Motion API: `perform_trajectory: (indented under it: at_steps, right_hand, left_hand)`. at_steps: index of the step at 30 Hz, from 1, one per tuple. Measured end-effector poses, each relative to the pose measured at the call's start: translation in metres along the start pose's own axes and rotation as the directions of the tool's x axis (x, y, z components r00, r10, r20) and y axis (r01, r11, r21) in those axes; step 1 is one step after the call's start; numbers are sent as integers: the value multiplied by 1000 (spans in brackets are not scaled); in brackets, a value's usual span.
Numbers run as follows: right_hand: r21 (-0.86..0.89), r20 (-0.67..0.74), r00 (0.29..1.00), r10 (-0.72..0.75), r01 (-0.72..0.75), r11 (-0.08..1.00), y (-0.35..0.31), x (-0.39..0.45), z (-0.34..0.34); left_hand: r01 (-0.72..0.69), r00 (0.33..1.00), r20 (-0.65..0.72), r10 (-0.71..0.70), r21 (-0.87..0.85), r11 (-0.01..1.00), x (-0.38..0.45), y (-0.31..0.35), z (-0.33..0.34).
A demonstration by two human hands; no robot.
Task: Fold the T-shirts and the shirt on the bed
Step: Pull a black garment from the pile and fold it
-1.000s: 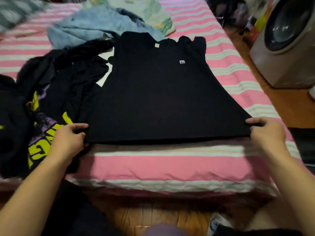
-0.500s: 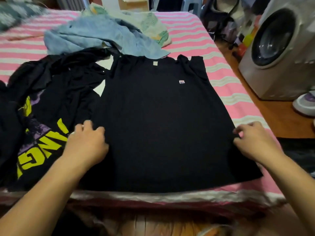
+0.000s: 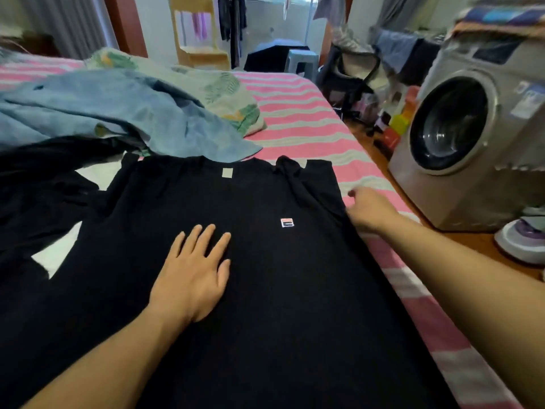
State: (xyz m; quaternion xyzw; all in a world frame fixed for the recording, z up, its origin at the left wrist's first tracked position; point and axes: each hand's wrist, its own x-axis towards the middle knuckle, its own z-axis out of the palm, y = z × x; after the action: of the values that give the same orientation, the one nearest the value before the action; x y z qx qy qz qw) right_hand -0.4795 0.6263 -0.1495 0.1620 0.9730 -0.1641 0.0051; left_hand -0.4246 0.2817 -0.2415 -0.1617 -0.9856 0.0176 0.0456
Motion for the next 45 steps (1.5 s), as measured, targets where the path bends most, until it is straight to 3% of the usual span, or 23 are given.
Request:
perform_trajectory:
  at_steps: [5, 9, 11, 13, 15, 17, 22, 23, 25, 26, 28, 30, 31, 33, 36, 41, 45]
  right_hand:
    - [248, 37, 985, 169, -173, 953, -26, 96, 16]
    - [480, 161, 984, 80, -149, 864, -45, 122, 37]
    - [572, 110, 988, 106, -150, 806, -41, 130, 31]
    - [641, -42, 967, 252, -167, 749, -22, 141, 12]
    - [633, -166, 915, 368, -187, 751, -7, 129, -15]
    - [632, -195, 898, 395, -192, 751, 6, 113, -33]
    - [819, 85, 864, 497, -345, 459, 25, 100, -46]
    - [818, 87, 863, 498, -347, 458, 26, 101, -45]
    - [719, 50, 845, 533, -400, 568, 21, 96, -41]
    - [596, -11, 845, 535, -424, 682, 17, 93, -35]
    - [230, -151, 911, 383, -345, 910, 1, 79, -18]
    - [-74, -151, 971, 187, -200, 977, -18, 61, 6]
    - [-149, -121, 979, 164, -181, 972, -27, 54, 15]
    - [-133, -85, 972, 221, -231, 964, -29, 57, 27]
    - [27, -36, 959, 282, -281, 959, -29, 59, 15]
    - [231, -230, 873, 431, -381, 895, 13, 43, -33]
    - [411, 50, 816, 576, -542, 733, 75, 47, -38]
  left_hand:
    - [-59, 998, -19, 59, -1, 998, 9, -7, 9]
    - [-68, 997, -31, 67, -32, 997, 12, -9, 17]
    - [-65, 997, -36, 64, -32, 997, 11, -11, 18]
    - [-55, 998, -40, 53, -33, 998, 10, -10, 17]
    - [-49, 998, -35, 48, -38, 998, 10, -10, 16]
    - [-46, 999, -29, 45, -33, 998, 11, -10, 15]
    - [-32, 999, -23, 32, -23, 999, 11, -9, 15]
    - [-30, 999, -22, 30, -23, 999, 11, -9, 14]
    - [-27, 999, -18, 26, -26, 999, 12, -9, 14]
    - [-26, 1000, -15, 25, -26, 999, 12, -9, 13]
    - [-26, 1000, -10, 26, -27, 999, 12, -9, 13]
    - [-22, 1000, -19, 22, -38, 999, 12, -8, 12]
    - [-21, 1000, -17, 20, -48, 999, 12, -8, 11]
    - [-27, 1000, -9, 27, -58, 998, 11, -7, 10]
    - [-31, 999, -17, 30, -59, 998, 12, -7, 10]
    - [-27, 999, -27, 25, -59, 998, 12, -8, 11]
    - [-21, 1000, -14, 20, -61, 998, 12, -8, 13]
